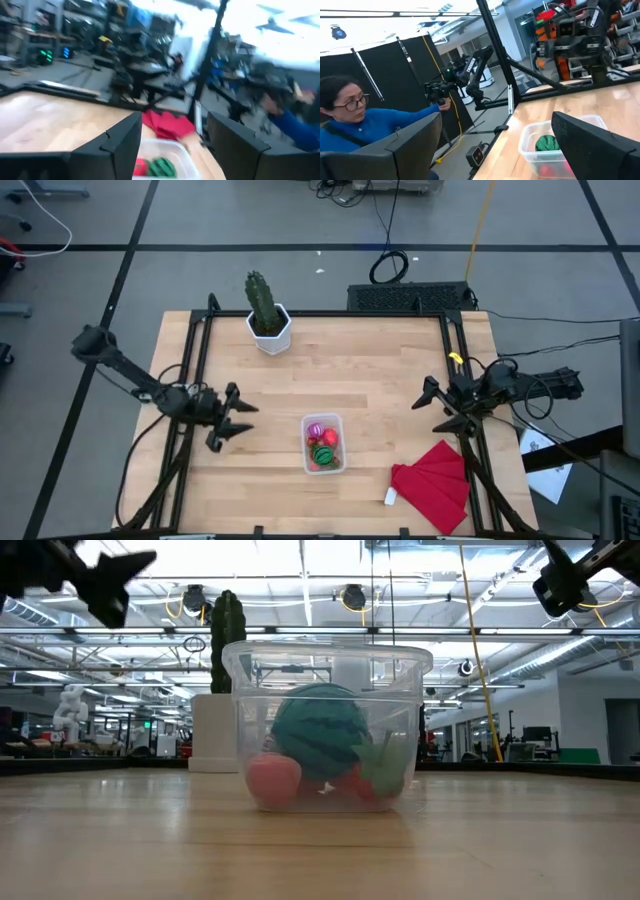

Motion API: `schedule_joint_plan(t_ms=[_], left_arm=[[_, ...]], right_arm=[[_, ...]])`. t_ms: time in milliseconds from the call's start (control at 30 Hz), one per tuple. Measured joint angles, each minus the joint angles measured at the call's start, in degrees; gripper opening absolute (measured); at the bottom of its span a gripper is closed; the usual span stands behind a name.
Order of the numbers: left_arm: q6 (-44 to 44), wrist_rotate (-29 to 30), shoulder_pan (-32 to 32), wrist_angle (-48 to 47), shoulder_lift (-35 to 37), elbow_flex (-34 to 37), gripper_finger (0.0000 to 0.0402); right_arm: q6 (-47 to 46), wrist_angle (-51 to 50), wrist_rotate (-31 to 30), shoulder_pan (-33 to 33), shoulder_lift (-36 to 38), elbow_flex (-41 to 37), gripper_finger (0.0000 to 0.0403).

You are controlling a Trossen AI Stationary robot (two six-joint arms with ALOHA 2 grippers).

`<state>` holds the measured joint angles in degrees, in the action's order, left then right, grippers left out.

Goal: Pick and placing Produce into tupperware
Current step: Return to Home Position

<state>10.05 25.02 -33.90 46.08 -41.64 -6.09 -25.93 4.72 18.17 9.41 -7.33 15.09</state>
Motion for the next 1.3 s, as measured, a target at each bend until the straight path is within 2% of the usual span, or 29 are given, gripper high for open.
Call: schedule_joint_plan(t_ms=[133,233,400,533,700,933,1067,1167,1300], left_arm=[[-0.1,-6.1,5.4,7.8,0.3,4.5,0.023],[-0.4,-10.7,8.6,7.2,0.4,4.6,0.023],[0.9,-14.5,15.4,4.2,0.3,4.6,0.023],[0.9,-21.9,22.5,4.3,0.4,4.6,0.023],[2.1,-29.8,32.1,4.6,0.5,4.6,0.023],[4.6,-41.1,43.4,5.7,0.5,4.5,0.023],[5.5,-47.6,48.7,11.3,1.0,4.5,0.023],[7.8,-51.6,52.4,11.3,2.9,4.5,0.023],[10.4,-56.4,55.7,11.1,5.5,4.5,0.023]], right_arm=[[2.1,0.1,0.3,0.0,-0.1,0.0,0.037],[4.2,-0.3,1.7,-0.1,-0.3,0.0,0.037],[7.0,-3.4,2.0,-1.2,-1.3,0.0,0.037],[12.4,-4.0,3.1,-2.7,-2.4,0.0,0.037],[17.2,-2.3,3.1,-6.3,-2.7,0.0,0.037],[17.9,-1.7,3.6,-14.3,-2.5,0.2,0.037],[17.4,-1.5,10.3,-18.3,-1.8,2.2,0.037],[16.0,-2.0,14.6,-20.4,-0.7,4.5,0.037],[15.7,-5.6,16.6,-21.9,2.0,7.5,0.037]])
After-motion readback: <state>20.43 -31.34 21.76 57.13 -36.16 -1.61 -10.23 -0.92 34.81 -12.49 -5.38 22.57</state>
